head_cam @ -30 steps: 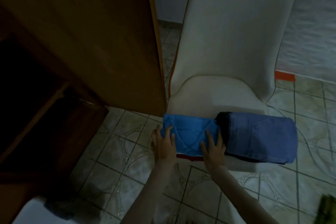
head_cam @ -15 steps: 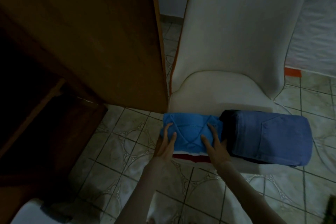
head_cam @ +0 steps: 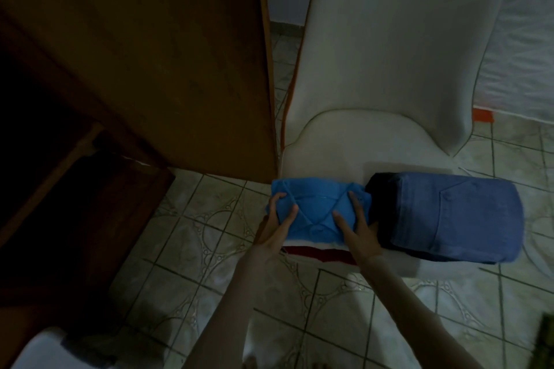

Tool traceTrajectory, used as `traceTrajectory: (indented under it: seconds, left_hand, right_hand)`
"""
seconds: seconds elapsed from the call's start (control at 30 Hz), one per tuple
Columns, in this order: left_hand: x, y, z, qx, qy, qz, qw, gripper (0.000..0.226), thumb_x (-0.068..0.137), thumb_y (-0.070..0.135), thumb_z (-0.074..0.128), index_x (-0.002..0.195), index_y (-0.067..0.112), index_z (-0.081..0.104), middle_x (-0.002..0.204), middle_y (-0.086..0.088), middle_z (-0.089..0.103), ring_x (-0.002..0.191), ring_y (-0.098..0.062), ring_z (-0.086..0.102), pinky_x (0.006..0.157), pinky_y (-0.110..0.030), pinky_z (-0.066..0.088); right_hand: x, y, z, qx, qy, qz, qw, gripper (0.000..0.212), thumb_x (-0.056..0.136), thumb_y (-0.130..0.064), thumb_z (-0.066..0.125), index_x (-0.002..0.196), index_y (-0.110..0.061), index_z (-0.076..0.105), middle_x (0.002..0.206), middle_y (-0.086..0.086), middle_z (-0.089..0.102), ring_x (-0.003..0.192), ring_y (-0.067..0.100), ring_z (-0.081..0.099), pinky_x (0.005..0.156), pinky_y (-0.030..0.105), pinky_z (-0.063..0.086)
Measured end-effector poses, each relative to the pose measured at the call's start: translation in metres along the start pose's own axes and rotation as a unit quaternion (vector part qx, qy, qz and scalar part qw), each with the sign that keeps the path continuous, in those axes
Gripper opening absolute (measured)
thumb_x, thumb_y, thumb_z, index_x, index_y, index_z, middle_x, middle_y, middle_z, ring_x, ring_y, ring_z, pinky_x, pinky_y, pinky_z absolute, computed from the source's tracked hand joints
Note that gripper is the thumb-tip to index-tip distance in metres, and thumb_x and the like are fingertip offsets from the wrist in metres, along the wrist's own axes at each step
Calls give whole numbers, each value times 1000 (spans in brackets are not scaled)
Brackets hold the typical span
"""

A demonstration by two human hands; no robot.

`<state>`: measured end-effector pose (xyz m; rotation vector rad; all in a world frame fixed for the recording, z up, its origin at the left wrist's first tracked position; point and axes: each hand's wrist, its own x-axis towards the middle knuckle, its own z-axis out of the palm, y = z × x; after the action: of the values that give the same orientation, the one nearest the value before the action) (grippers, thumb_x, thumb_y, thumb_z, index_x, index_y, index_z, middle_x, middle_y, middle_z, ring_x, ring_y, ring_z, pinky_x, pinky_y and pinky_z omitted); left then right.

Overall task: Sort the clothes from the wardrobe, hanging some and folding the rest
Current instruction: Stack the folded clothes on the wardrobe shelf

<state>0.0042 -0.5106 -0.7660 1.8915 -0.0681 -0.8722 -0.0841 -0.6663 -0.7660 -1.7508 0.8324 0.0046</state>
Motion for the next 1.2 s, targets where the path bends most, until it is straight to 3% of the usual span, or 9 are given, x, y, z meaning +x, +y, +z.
traceTrajectory:
  seconds: [0.27,0.43,0.5,0.67,0.73,0.8,0.87,1.03,1.2]
  left_hand:
    - [-2,0,-14,-30,-8,6,1000,35,92,50,42,123,40,29,130,-2,40,105,-21,50,90,-37,47]
    - [-26,3,-19,-77,38,34,996,37,96,35,46,129,34,29,137,1,32,109,-12,43,68,-9,46]
    - [-40,7,-31,-94,65,45,992,38,96,30,46,129,35,28,141,1,29,114,-11,40,68,-5,46]
    - [-80,44,-81,-80,148,89,982,55,97,19,46,146,18,20,137,12,21,124,-3,23,71,11,29]
    - [-99,64,-106,-107,163,101,976,61,97,20,44,148,25,11,137,15,20,126,-1,23,76,8,31]
    - [-120,86,-131,-120,182,107,970,63,97,25,43,147,34,5,137,17,20,124,1,23,90,-3,32]
    - [-142,109,-156,-123,215,120,961,62,97,31,43,145,41,5,135,17,21,124,1,22,99,-14,26]
    - [-199,167,-212,-115,307,135,935,65,86,60,46,140,57,9,155,6,15,139,-21,24,114,-42,25]
    - [-254,220,-256,-103,394,171,897,62,92,51,43,144,51,9,153,-4,17,137,-26,28,102,-28,26]
  right_hand:
    - [-1,-9,6,14,8,23,1000,54,86,-40,59,132,-48,31,153,11,12,140,30,19,115,37,22]
    - [-16,-30,6,7,13,-31,999,53,89,-31,59,135,-39,34,148,14,18,136,29,26,107,27,25]
    - [-27,-46,14,-2,2,-70,998,58,87,-41,62,135,-43,30,147,12,23,134,27,29,102,22,26]
    - [-42,-100,37,2,-37,-123,992,80,57,-84,45,128,-62,18,145,7,25,129,25,34,106,34,36]
    - [-49,-134,45,13,-61,-149,987,80,58,-89,43,130,-66,17,145,6,25,129,25,35,108,43,36]
    - [-58,-176,50,13,-79,-173,982,85,59,-87,43,135,-58,19,143,9,28,128,26,36,108,36,34]
    - [-70,-222,53,14,-99,-190,977,83,68,-76,49,140,-48,18,142,11,28,127,27,35,101,26,31]
    - [-101,-321,64,39,-150,-257,954,60,90,-40,52,134,-53,14,150,7,9,133,30,30,95,21,30]
    - [-141,-406,72,60,-166,-326,929,54,90,-39,53,134,-51,23,146,4,9,131,27,30,97,24,33]
